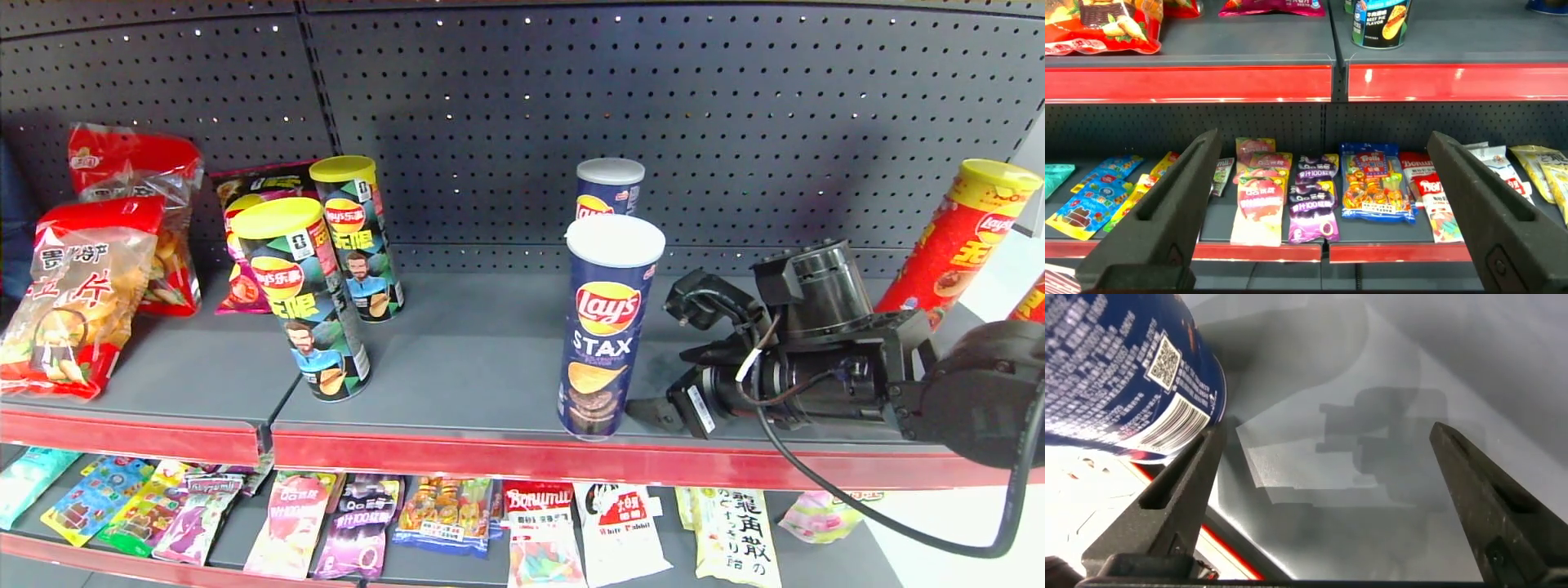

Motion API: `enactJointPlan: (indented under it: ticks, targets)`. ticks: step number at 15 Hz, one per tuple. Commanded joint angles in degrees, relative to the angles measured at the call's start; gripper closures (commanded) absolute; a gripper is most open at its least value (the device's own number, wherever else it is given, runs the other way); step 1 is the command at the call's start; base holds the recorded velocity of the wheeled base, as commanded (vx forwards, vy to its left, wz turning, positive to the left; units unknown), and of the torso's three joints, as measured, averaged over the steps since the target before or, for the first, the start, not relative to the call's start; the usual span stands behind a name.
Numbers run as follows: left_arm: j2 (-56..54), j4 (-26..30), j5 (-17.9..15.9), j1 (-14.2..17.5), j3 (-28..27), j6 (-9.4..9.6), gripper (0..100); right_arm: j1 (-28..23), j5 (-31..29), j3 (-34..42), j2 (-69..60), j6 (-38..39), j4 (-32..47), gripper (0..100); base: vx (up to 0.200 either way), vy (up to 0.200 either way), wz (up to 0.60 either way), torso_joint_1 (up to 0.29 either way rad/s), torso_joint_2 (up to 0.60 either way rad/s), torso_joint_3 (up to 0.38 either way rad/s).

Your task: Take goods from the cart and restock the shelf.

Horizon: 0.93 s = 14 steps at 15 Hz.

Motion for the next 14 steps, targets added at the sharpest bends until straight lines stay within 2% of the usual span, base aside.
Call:
enactJointPlan:
  ticks: [1,11,14]
  targets:
    - [0.0,0.0,0.0,0.0,0.0,0.0,0,0.1,0.0,-0.4,0.4,0.1,0.0,0,0.0,0.0,0.0,0.0,0.0,0.0]
    - [0.0,0.0,0.0,0.0,0.0,0.0,0,0.5,0.0,-0.2,0.4,0.1,0.0,0,0.0,0.0,0.0,0.0,0.0,0.0]
    - [0.0,0.0,0.0,0.0,0.0,0.0,0,-0.4,-0.5,1.3,-4.8,0.5,0.0,0,0.0,0.0,0.0,0.0,0.0,0.0]
